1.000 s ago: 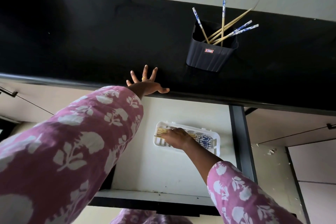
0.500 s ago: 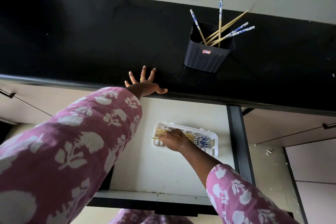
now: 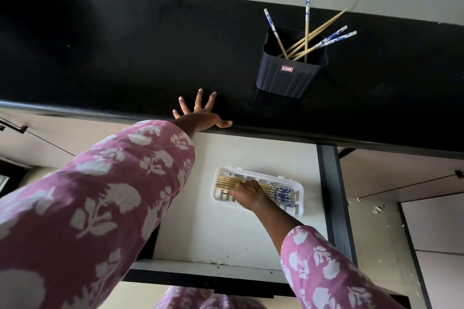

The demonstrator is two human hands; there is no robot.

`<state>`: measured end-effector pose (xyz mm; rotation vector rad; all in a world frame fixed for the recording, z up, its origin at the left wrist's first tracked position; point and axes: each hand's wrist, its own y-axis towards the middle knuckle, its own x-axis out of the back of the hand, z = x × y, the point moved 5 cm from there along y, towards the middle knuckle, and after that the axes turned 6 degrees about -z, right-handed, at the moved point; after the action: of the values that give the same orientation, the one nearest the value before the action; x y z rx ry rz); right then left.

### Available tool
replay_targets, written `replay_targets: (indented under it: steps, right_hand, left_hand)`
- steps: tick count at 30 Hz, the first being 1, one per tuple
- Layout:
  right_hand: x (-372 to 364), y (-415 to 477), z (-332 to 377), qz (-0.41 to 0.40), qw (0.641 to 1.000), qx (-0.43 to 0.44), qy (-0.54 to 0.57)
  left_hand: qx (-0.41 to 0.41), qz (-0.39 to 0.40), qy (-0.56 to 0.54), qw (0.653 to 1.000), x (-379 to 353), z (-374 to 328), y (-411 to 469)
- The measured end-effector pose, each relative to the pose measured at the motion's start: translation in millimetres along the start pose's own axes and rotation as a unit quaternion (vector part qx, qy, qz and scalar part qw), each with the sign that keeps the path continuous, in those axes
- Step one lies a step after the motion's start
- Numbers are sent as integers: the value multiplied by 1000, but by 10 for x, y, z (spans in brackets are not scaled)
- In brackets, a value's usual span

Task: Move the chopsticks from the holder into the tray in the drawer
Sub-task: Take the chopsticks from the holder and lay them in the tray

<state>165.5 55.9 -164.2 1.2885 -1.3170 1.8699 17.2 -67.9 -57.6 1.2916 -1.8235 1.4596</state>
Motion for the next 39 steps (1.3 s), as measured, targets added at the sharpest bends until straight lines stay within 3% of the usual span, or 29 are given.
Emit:
replay_targets:
  steps: [5,16,20,22,27,33,39]
  right_hand:
    - [8,3,39,-19,998,32,-49]
    - [124,-31,34,-54,997,36,-29]
    - [249,-13,-116,-89,996,2,-2]
    - [426,-15,-261,-152,987,-44,12]
    - [968,-91,-667,-366,924,-106,28]
    - [1872,-321,-962,-623,777,-82,35]
    - [2567,-427,-1443,-707,683,-169,70]
  left_hand:
    - [4,-9,-7,1000,-7,0,7]
    - [9,-19,-10,1000,-13,-4,18]
    - [7,-14,-7,1000,-9,-1,22]
    - [7,-12,-9,1000,-3,-4,15]
    - [16,-9,-9,1000,1,-6,-9]
    - [11,-3,-17,1000,13,-3,-16]
    - [8,1,-27,1000,15,-6,-47]
